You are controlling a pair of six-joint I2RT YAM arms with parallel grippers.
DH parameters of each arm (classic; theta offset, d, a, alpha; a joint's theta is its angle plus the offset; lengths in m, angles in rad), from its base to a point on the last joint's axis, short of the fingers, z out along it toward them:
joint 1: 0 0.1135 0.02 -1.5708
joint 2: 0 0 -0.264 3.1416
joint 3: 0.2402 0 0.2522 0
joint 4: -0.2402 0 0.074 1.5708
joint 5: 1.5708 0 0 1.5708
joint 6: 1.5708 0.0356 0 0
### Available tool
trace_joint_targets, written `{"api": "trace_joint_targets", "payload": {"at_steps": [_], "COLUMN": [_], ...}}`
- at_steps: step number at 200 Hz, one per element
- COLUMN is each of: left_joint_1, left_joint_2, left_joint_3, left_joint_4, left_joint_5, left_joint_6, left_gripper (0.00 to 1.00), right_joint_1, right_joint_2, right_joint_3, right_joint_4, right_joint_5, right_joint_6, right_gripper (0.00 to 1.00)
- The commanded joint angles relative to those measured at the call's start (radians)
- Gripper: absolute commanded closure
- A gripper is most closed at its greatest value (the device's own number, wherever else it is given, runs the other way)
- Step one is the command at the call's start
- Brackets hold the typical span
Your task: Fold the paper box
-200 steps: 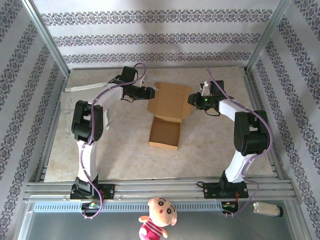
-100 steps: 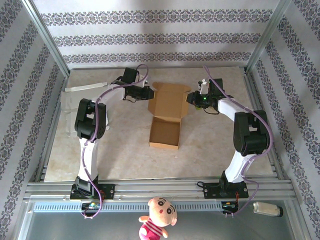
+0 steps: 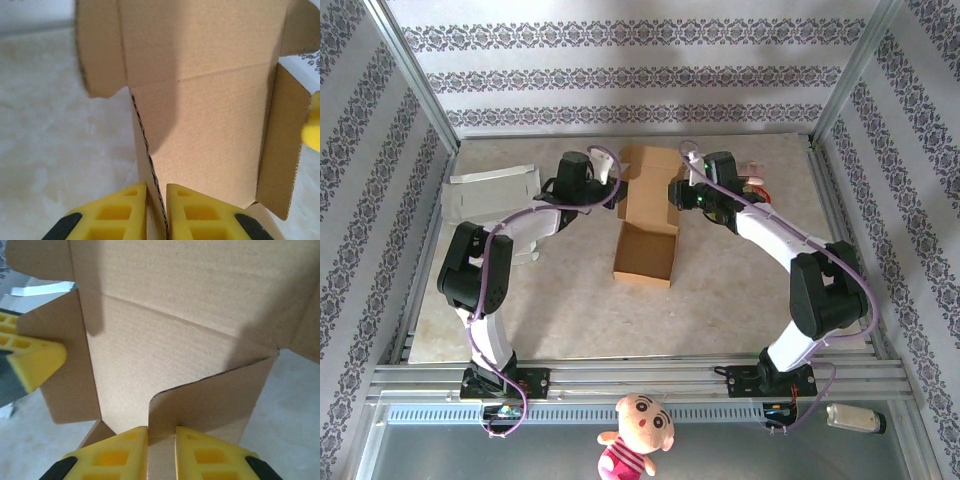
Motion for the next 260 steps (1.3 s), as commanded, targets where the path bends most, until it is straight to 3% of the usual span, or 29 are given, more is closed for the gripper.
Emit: {"api": "trace_joint_targets", "payload": {"at_steps": [1, 28, 100, 129, 149, 175, 219, 235, 260], "left_joint_1": [-0.055, -0.057, -0.059, -0.058, -0.06, -0.06, -0.06, -0.062, -0.063], "left_joint_2": [-0.006, -0.003, -0.023, -0.018, -0.015, -0.016, -0.018, -0.016, -0.017], "left_joint_3": [-0.044, -0.112, -0.214, -0.215, -0.217, -0.222, -0.221, -0.217, -0.217], "left_joint_4": [0.262, 0.365, 0.507, 0.536, 0.559, 0.574, 0.572, 0.575, 0.574], "left_joint_5": [0.016, -0.02, -0.012, 0.017, 0.028, 0.033, 0.029, 0.029, 0.028], "left_joint_6": [0.067, 0.073, 0.185, 0.197, 0.194, 0.195, 0.204, 0.201, 0.206], "left_gripper": [0.85, 0.86, 0.91, 0.92, 0.92, 0.92, 0.92, 0.92, 0.92], "right_joint_1": [0.05, 0.08, 0.083, 0.072, 0.048, -0.016, -0.064, -0.066, -0.062], "right_joint_2": [-0.012, -0.054, -0.375, -0.394, -0.316, -0.178, -0.054, -0.011, 0.03], "right_joint_3": [-0.042, -0.134, -0.24, -0.186, -0.057, 0.182, 0.313, 0.346, 0.383], "right_joint_4": [0.131, 0.222, 0.161, 0.164, -0.001, -0.269, -0.392, -0.433, -0.476], "right_joint_5": [0.078, 0.114, 0.161, 0.168, 0.087, -0.01, -0.252, -0.268, -0.226], "right_joint_6": [-0.08, -0.138, -0.409, -0.597, -0.799, -0.77, -0.677, -0.673, -0.706], "right_gripper": [0.79, 0.69, 0.26, 0.11, 0.07, 0.06, 0.06, 0.13, 0.33]}}
